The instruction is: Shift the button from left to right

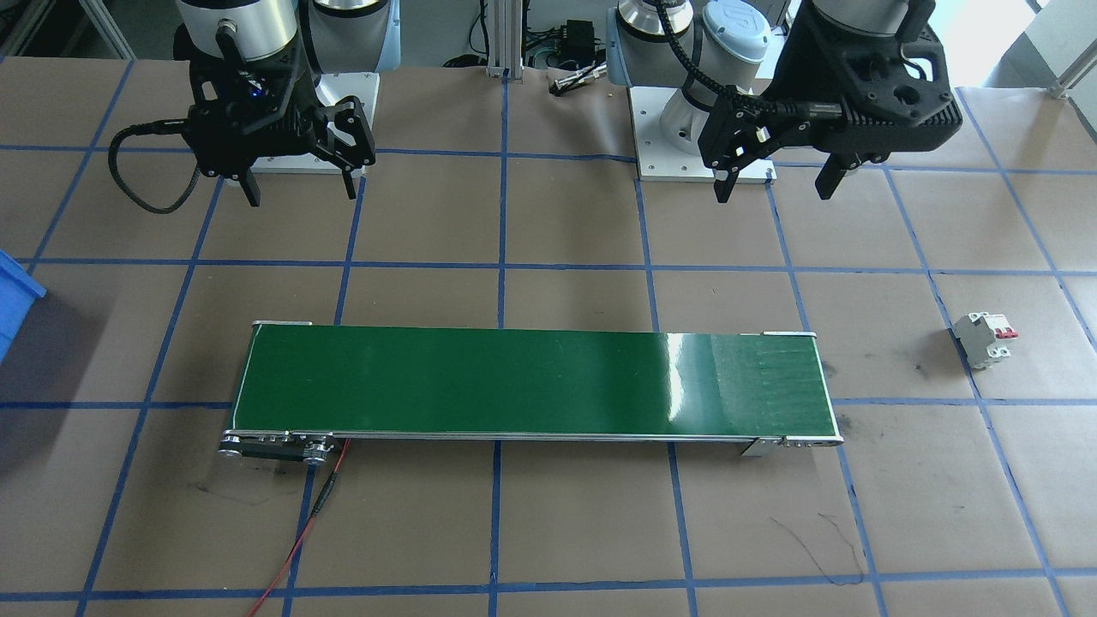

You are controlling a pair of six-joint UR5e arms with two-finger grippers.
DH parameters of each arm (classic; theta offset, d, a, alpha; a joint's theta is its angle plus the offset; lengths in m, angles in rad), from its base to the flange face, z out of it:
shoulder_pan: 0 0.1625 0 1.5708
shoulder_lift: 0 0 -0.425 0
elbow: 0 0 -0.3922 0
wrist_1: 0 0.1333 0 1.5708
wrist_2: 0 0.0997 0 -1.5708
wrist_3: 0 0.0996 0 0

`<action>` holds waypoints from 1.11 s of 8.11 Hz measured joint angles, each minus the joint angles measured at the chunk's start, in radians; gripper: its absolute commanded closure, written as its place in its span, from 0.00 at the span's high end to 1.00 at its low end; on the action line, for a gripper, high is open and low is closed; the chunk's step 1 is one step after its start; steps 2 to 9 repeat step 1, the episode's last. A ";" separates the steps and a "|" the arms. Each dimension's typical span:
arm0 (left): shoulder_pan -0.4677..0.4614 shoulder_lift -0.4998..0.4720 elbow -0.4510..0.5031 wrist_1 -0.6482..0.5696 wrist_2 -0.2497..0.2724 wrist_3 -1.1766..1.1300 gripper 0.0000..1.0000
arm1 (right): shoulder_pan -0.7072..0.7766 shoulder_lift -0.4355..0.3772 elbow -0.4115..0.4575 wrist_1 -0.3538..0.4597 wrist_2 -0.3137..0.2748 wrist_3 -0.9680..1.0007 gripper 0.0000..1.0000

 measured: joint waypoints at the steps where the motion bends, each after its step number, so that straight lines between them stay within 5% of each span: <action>1: 0.000 0.000 0.000 0.000 0.000 0.000 1.00 | 0.000 0.000 0.000 0.000 -0.002 -0.001 1.00; 9: 0.000 0.000 0.000 0.000 0.000 0.000 1.00 | 0.000 0.000 0.000 0.000 -0.002 -0.001 1.00</action>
